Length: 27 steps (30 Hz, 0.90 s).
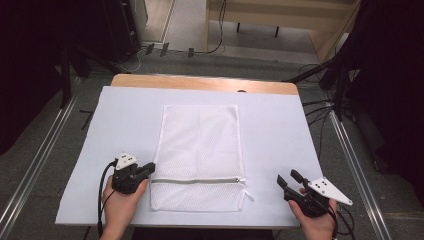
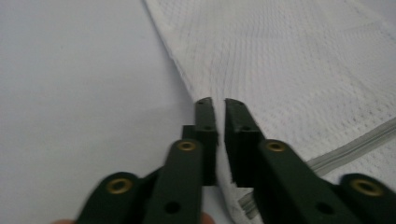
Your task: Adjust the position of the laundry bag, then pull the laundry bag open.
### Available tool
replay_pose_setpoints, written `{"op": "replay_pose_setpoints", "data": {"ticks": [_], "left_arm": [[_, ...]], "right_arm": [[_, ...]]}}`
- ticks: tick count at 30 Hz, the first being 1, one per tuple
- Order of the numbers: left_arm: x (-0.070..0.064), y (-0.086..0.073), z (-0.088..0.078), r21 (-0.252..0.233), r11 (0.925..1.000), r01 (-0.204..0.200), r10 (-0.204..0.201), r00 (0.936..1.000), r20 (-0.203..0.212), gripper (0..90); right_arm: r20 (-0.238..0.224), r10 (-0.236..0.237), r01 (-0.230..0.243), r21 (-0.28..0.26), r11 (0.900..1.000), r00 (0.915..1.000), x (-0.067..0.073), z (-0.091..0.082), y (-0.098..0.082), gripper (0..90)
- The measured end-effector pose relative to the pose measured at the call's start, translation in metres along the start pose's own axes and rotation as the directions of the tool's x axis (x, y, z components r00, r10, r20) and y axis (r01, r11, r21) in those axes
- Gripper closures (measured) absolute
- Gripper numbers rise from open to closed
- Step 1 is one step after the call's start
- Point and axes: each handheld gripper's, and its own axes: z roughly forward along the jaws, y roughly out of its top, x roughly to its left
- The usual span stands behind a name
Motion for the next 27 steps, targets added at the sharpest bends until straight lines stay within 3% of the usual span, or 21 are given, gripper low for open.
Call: {"op": "replay_pose_setpoints", "data": {"ticks": [3,8,16,19,27], "left_arm": [[0.0,0.0,-0.005,-0.038,0.9992,-0.011,0.01,0.9996,-0.026,60.4],[0.002,0.003,-0.016,-0.1,0.995,0.006,-0.01,0.9993,-0.037,49.1],[-0.006,0.007,-0.021,-0.119,0.9929,0.001,-0.001,1.0,0.001,48.0],[-0.013,0.008,-0.021,-0.125,0.9921,-0.004,0.007,0.9997,0.022,48.1],[-0.033,0.009,-0.017,-0.111,0.9927,-0.047,0.055,0.9961,0.069,50.1]], "right_arm": [[-0.016,0.006,-0.005,0.016,1.0,0.9999,0.006,-0.001,0.001,49.2],[-0.028,-0.003,0.004,0.036,0.999,0.9996,0.017,-0.001,0.002,52.2],[-0.134,0.004,0.012,0.119,0.993,0.9909,0.036,0.005,0.005,59.5],[-0.15,0.017,0.006,0.154,0.988,0.9885,0.044,0.009,0.004,59.6],[-0.151,0.016,0.013,0.188,0.982,0.9884,0.054,0.014,0.002,60.6]]}}
